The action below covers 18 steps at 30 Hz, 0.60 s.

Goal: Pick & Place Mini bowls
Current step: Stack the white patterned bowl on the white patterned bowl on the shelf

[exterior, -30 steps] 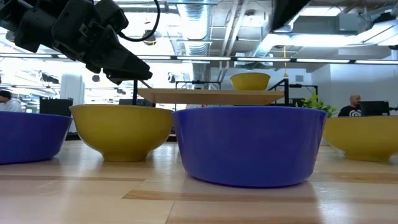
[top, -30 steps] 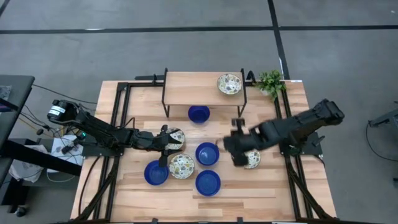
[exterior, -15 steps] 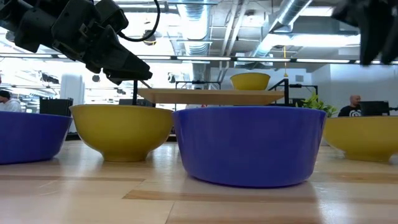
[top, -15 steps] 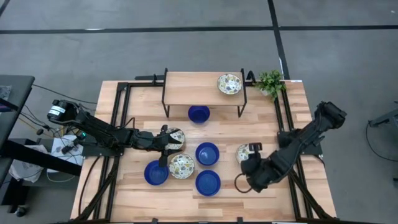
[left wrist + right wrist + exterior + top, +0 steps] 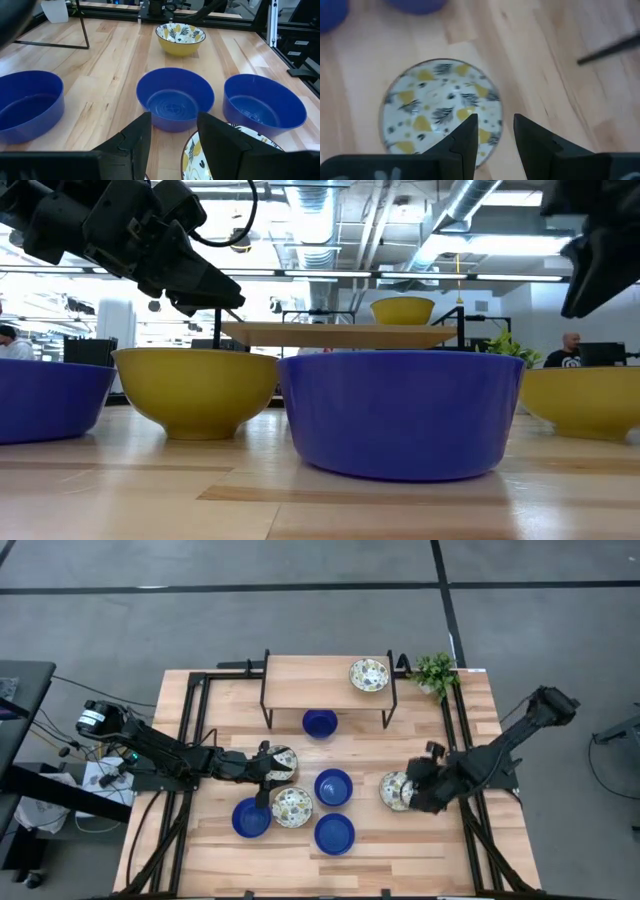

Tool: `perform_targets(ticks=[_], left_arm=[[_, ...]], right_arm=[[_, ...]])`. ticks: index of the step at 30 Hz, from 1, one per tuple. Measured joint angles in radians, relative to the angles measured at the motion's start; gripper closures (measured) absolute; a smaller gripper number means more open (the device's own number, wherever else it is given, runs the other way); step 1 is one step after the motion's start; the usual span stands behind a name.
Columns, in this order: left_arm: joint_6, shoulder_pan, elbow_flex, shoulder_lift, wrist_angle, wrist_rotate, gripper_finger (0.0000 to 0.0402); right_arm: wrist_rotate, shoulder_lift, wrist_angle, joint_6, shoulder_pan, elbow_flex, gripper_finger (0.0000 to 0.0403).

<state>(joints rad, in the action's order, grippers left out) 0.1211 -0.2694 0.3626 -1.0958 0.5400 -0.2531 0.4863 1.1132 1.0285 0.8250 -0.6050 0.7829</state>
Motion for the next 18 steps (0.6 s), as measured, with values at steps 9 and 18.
perform_targets(ticks=[9,18], left_arm=[[0.000,0.000,0.000,0.000,0.000,0.000,0.0243],[0.000,0.000,0.000,0.000,0.000,0.000,0.0243]], right_arm=[[-0.134,-0.242,-0.193,0.048,0.179,-0.238,0.0287],[-0.175,-0.242,-0.243,0.018,0.219,-0.297,0.0287]])
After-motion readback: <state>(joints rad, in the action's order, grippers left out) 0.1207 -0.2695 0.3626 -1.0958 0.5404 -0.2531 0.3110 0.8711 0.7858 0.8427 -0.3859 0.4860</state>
